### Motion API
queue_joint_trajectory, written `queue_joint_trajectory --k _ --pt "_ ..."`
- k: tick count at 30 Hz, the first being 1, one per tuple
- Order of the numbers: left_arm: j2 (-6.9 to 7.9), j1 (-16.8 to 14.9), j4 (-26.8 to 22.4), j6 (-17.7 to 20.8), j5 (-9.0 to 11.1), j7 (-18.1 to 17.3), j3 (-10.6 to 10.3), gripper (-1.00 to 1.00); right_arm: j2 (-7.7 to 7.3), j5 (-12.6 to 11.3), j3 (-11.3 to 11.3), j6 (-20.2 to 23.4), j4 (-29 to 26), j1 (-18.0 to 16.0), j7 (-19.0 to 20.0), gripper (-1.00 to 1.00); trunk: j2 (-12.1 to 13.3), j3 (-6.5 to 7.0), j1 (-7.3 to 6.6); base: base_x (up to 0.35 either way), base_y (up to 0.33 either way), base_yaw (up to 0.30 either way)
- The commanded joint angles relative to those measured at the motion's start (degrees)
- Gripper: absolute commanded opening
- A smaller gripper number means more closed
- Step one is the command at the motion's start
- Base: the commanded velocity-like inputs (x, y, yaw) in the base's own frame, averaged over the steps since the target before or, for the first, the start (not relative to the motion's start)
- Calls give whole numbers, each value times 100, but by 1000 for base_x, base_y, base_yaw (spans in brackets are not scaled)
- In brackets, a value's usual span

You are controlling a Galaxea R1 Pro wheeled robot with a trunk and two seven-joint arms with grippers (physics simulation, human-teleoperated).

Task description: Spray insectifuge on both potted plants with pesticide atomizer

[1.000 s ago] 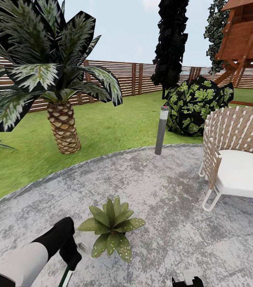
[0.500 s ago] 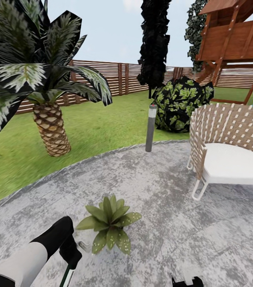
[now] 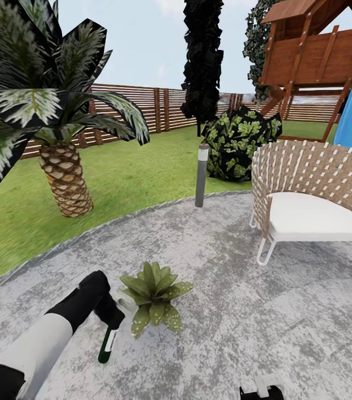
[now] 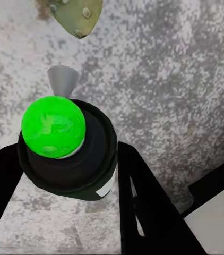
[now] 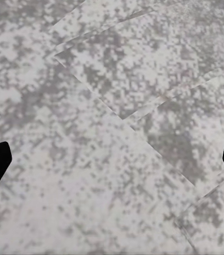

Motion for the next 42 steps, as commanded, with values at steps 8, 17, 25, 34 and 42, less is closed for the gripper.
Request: queue_joint_trajectory --k 8,17,25,34,42 --pt "-256 -13 32 144 -63 -67 -59 -100 23 52 -42 -20 8 -4 -20 100 -2 -6 -1 0 0 0" --pt "-13 48 40 106 -72 -75 -45 -100 10 52 -42 -20 8 -4 -20 100 -2 -6 -1 0 0 0" --pt "11 33 -15 136 -79 -67 -40 -100 -68 60 -42 -19 8 -4 -20 100 -2 -6 -1 0 0 0" --pt "-25 -38 -18 163 -77 -66 -24 -100 -51 52 -42 -19 7 -4 -20 100 -2 -6 -1 -31 183 -5" --pt "14 -31 -18 170 -69 -75 -33 -100 -42 51 -42 -16 8 -4 -20 100 -2 -6 -1 220 150 -177"
